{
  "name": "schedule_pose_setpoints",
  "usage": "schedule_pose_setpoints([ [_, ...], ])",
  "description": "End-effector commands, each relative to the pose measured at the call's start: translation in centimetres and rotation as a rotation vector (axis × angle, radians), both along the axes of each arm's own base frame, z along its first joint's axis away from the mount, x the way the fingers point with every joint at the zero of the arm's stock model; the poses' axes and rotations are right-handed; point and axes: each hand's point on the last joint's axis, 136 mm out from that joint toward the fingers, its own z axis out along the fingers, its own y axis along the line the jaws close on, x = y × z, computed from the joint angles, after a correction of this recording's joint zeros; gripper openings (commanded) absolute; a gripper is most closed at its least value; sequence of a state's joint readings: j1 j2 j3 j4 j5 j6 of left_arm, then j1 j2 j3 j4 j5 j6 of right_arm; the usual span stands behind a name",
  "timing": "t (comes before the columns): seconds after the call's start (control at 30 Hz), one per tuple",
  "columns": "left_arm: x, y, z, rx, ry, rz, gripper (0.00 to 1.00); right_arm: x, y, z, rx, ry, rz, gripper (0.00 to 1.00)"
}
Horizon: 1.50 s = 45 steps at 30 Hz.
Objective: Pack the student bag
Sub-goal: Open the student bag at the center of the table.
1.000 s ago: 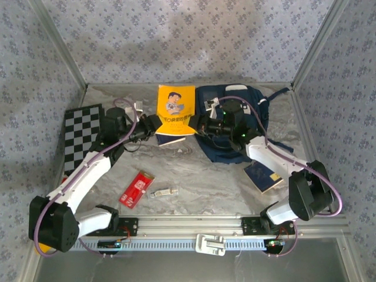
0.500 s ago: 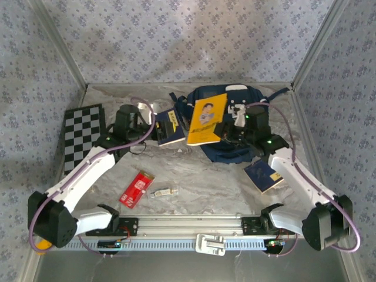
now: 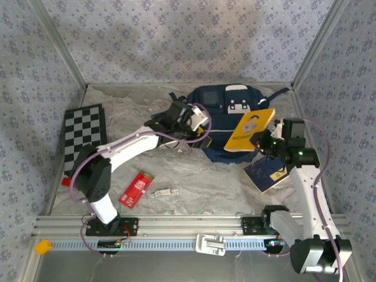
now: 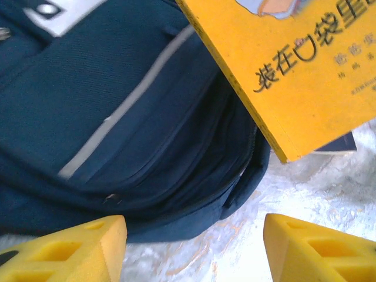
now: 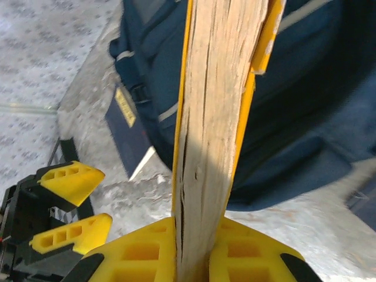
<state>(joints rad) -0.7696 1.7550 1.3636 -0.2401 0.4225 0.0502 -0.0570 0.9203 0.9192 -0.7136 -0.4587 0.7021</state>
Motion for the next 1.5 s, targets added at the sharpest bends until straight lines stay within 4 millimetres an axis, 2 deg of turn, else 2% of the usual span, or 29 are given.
schedule_pose_setpoints([
  [0.0,-0.9,-2.5,-0.9,0.039,-0.034,-0.14,0.63,-0.7,-1.8,1.5,-0.044,-0.028,-0.035,0.0],
  [0.1,1.2,-3.8,-2.3,0.083,-0.091,-0.121,0.64,-0.7,-3.2,1.2,-0.048,-0.016,-0.087,0.0],
  [0.23,3.5,-5.5,-4.0,0.153,-0.152,-0.137,0.71,-0.4,-3.9,1.3,-0.029,-0.017,-0.112,0.0],
  [0.47,4.8,-7.9,-6.3,0.263,-0.246,-0.201,0.77,-0.4,-4.5,1.5,0.001,-0.014,-0.129,0.0],
  [0.7,5.6,-9.2,-8.2,0.323,-0.216,-0.234,0.76,-0.3,-4.3,1.6,0.02,-0.016,-0.117,0.0],
  [0.8,5.9,-9.2,-9.2,0.339,-0.209,-0.229,0.73,0.1,-4.3,1.6,0.027,-0.022,-0.112,0.0],
  [0.9,6.5,-9.2,-9.9,0.356,-0.22,-0.208,0.65,0.6,-4.6,1.7,0.019,-0.035,-0.119,0.0],
  [0.97,6.9,-9.2,-9.6,0.362,-0.235,-0.195,0.57,0.6,-4.6,1.7,0.018,-0.034,-0.118,0.0],
  [1.1,7.1,-9.0,-8.5,0.358,-0.25,-0.177,0.28,0.1,-4.6,1.7,0.012,-0.028,-0.125,0.0],
  [1.13,7.1,-8.9,-8.1,0.353,-0.252,-0.176,0.24,0.0,-4.6,1.7,0.01,-0.029,-0.128,0.0],
  [1.27,6.7,-8.4,-5.8,0.326,-0.248,-0.156,0.13,-0.4,-4.3,1.8,0.021,-0.025,-0.118,0.0],
  [1.4,6.5,-7.7,-1.5,0.261,-0.263,-0.099,0.0,-0.8,-4.2,2.5,-0.004,-0.04,-0.092,0.0],
  [1.47,6.9,-7.1,0.5,0.239,-0.273,-0.047,0.0,-1.3,-4.0,2.9,-0.01,-0.041,-0.081,0.0],
])
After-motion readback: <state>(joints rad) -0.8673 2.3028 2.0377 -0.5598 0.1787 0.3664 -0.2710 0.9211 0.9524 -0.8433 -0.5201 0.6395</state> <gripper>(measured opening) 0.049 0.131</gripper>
